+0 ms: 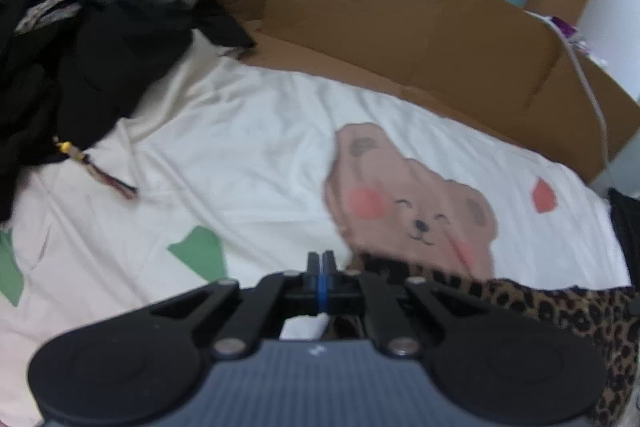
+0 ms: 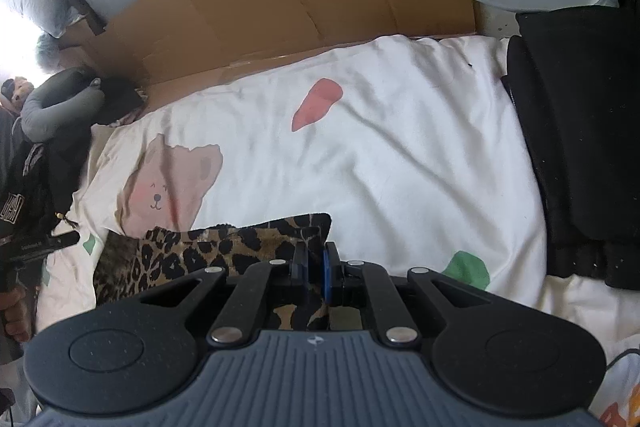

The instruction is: Fold clothes

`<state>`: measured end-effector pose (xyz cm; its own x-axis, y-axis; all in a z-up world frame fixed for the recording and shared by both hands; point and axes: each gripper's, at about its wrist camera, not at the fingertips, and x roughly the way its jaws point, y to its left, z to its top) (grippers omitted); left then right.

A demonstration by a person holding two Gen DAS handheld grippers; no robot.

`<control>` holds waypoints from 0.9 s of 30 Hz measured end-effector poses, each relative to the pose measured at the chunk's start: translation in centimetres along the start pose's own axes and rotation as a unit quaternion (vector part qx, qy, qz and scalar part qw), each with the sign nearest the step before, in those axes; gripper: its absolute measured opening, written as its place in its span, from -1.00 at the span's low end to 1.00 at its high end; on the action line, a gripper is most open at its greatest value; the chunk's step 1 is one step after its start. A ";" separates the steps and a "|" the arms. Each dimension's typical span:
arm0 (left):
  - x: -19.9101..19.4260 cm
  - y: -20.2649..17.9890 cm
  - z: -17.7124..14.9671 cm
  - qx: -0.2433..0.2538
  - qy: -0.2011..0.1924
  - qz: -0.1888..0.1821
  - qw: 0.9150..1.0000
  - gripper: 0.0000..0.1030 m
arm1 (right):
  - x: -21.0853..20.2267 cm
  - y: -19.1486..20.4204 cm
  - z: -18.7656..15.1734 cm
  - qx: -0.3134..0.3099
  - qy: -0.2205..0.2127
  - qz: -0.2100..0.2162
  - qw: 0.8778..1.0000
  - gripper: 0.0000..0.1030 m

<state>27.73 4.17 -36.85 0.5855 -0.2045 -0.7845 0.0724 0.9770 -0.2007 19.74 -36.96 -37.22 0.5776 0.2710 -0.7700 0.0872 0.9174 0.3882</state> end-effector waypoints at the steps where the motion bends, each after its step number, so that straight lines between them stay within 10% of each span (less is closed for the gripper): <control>1: 0.3 0.4 -0.1 -0.011 0.007 -0.002 1.000 -1.00 | 0.2 0.0 0.0 -0.003 0.003 -0.001 1.000 -0.90; 10: 2.1 0.4 -0.7 -0.037 0.035 -0.072 0.996 -0.70 | 1.3 -0.4 -0.1 -0.005 0.016 -0.001 1.000 -0.90; 21: 5.9 -0.5 -1.4 0.000 0.076 -0.048 0.996 -0.38 | 1.5 -0.6 -0.3 -0.004 0.021 0.001 1.000 -0.89; 27: 5.7 -1.6 -2.1 0.024 0.074 -0.034 0.996 -0.80 | 1.3 -0.5 -0.3 -0.003 0.017 0.002 1.000 -0.89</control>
<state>29.28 1.32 -42.20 0.4525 -0.2738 -0.8487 0.1483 0.9615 -0.2312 20.22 -37.02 -38.54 0.5504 0.2850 -0.7848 0.0790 0.9180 0.3887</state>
